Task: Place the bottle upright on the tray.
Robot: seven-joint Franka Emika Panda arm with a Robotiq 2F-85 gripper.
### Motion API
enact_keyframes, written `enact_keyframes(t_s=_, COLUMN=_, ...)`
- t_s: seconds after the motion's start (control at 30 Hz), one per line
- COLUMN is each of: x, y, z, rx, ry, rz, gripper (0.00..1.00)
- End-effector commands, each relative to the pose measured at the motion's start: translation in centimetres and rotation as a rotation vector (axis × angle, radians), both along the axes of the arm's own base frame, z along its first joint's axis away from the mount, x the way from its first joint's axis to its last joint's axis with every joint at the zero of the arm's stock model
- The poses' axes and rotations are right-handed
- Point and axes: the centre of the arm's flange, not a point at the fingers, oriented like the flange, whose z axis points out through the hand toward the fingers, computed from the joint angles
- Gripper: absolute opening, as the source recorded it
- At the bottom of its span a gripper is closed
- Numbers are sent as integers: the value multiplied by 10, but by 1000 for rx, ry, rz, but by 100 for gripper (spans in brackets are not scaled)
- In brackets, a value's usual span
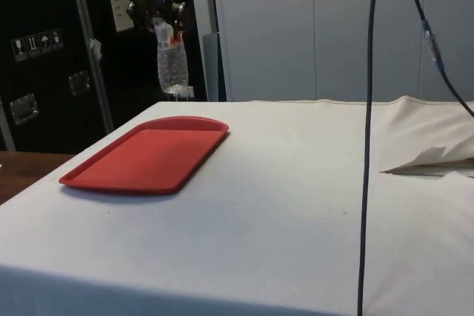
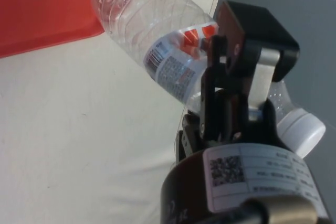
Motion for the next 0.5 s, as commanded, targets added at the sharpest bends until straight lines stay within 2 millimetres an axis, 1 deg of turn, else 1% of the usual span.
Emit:
enact_keyframes(t_s=0.0, x=4, y=2, z=-2, rx=4, ry=-13, rz=0, gripper=33)
enact_keyframes(t_s=0.1, x=10, y=7, z=-6, rx=-5, ry=-14, rz=2, gripper=33)
enact_keyframes(t_s=0.13, x=8, y=5, z=-5, rx=-7, ry=-10, rz=4, gripper=33)
enact_keyframes(t_s=0.3, x=16, y=15, z=-9, rx=-12, ry=-14, rz=5, gripper=33)
enact_keyframes(t_s=0.37, x=20, y=22, z=-12, rx=-14, ry=-14, rz=9, gripper=33)
enact_keyframes(t_s=0.4, x=19, y=19, z=-11, rx=-17, ry=-11, rz=11, gripper=33)
enact_keyframes(t_s=0.47, x=22, y=27, z=-12, rx=-15, ry=-14, rz=11, gripper=33)
